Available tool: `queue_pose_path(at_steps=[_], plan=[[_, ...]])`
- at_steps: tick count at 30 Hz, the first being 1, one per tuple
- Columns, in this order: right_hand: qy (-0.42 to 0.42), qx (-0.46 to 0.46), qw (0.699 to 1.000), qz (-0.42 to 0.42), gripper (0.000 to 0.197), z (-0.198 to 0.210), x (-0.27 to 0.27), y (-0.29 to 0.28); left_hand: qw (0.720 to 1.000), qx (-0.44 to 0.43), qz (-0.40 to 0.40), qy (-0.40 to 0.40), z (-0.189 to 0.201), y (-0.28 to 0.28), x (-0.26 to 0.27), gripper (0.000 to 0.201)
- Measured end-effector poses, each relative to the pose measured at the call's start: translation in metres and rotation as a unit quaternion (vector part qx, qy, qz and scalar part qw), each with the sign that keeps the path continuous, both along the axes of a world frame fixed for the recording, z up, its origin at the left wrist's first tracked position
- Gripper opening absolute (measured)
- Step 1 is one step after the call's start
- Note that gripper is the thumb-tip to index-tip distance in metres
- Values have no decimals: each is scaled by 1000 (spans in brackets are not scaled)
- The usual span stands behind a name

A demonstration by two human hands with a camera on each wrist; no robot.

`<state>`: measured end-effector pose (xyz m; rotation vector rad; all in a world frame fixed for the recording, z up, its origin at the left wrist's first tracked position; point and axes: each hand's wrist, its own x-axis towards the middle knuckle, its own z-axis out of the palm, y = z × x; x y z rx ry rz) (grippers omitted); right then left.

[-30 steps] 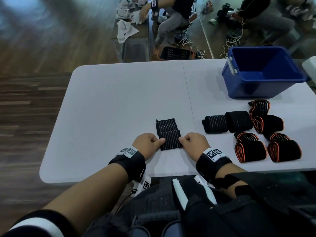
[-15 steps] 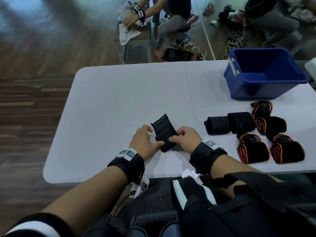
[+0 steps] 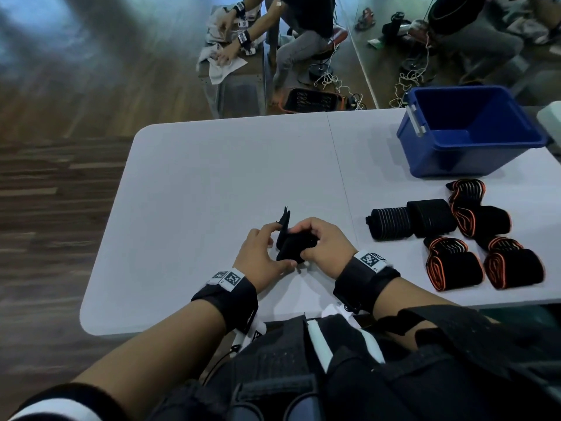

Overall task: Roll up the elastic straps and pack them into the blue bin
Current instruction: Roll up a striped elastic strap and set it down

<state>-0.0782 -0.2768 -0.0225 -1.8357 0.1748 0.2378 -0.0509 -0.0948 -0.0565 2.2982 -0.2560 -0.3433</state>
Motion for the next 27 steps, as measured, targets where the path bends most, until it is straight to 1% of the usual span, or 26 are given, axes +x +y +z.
queue_pose_path(at_steps=[3, 6, 9, 11, 12, 13, 15, 17, 19, 20, 24, 27], plan=[[-10, 2, 1000, -13, 49, 3, -2, -2, 1000, -7, -20, -6, 0, -4, 6, 79], [-16, 4, 999, -43, 49, 4, -5, -5, 998, -6, -62, -3, 0, -10, 13, 66], [-9, 8, 996, -90, 61, 1, -10, -11, 994, -1, -112, 8, 0, -19, 20, 55], [5, -2, 995, -104, 74, -2, -15, -17, 989, -1, -144, 27, 2, -26, 24, 51], [14, -3, 994, -110, 77, -5, -19, -21, 986, 6, -162, 37, 4, -30, 26, 48], [23, 1, 993, -116, 76, -8, -23, -26, 982, 16, -180, 48, 5, -35, 28, 45], [46, -1, 989, -137, 67, -14, -32, -34, 977, 22, -201, 70, 7, -43, 31, 39], [71, -7, 980, -184, 57, -17, -42, -43, 974, 1, -207, 93, 6, -53, 32, 41], [90, 12, 967, -239, 49, -19, -54, -51, 970, -26, -208, 125, 6, -66, 32, 45], [99, 20, 960, -262, 46, -21, -59, -55, 967, -27, -215, 134, 6, -72, 31, 44], [123, -10, 944, -307, 40, -31, -84, -62, 953, 11, -274, 125, 6, -94, 25, 31], [127, -10, 932, -341, 33, -33, -99, -68, 946, 24, -301, 119, 5, -108, 20, 28]])
